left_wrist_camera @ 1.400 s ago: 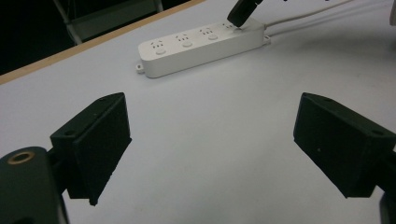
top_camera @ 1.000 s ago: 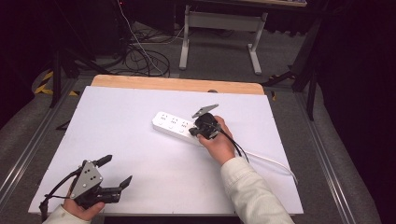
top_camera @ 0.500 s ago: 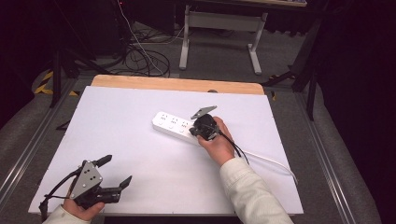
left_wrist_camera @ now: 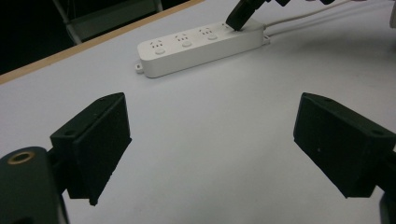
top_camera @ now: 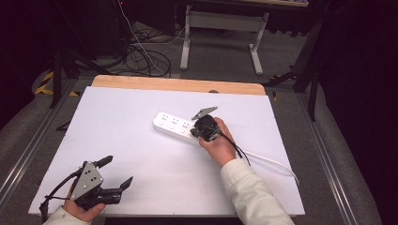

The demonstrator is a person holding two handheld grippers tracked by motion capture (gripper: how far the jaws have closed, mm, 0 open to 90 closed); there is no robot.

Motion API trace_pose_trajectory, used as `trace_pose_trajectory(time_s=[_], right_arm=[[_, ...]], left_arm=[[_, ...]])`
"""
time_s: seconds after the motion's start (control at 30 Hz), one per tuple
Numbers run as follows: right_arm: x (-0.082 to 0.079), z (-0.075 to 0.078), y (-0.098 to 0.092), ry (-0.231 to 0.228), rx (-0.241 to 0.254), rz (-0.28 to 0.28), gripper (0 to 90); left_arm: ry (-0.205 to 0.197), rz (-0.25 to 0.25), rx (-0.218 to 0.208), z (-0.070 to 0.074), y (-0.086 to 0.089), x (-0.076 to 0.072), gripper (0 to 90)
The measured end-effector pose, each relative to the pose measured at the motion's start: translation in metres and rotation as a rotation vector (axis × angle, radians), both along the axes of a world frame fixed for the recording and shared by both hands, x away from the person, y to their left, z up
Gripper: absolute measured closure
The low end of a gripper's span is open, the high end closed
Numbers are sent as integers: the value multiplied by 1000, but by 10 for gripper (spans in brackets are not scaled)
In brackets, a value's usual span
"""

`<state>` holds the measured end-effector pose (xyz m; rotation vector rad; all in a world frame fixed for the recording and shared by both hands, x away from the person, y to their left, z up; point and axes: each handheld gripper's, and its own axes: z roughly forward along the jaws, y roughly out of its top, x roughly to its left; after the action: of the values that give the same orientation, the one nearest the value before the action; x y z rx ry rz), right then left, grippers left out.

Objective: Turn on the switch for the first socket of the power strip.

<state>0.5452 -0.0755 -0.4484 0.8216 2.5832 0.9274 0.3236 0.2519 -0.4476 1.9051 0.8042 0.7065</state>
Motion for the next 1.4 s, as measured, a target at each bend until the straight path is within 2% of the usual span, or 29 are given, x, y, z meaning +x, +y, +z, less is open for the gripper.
trace_pose_trajectory(time_s=[0.63,0.9,0.97,1.0,1.13,1.4], right_arm=[[0,-2,1,7,4,-11,900],[-1,-1,3,3,-13,-19,900],[-2,2,4,-12,-28,-12,900],[-4,5,4,-20,-22,-9,900],[-7,21,-4,-55,54,-22,900],[-17,42,-9,-76,78,2,900]], left_arm=[[0,1,1,0,0,0,114],[3,3,0,0,0,0,114],[1,6,-5,0,0,0,114],[2,6,-6,1,0,-1,114],[2,10,-8,0,1,0,114],[5,6,-8,0,-1,0,114]])
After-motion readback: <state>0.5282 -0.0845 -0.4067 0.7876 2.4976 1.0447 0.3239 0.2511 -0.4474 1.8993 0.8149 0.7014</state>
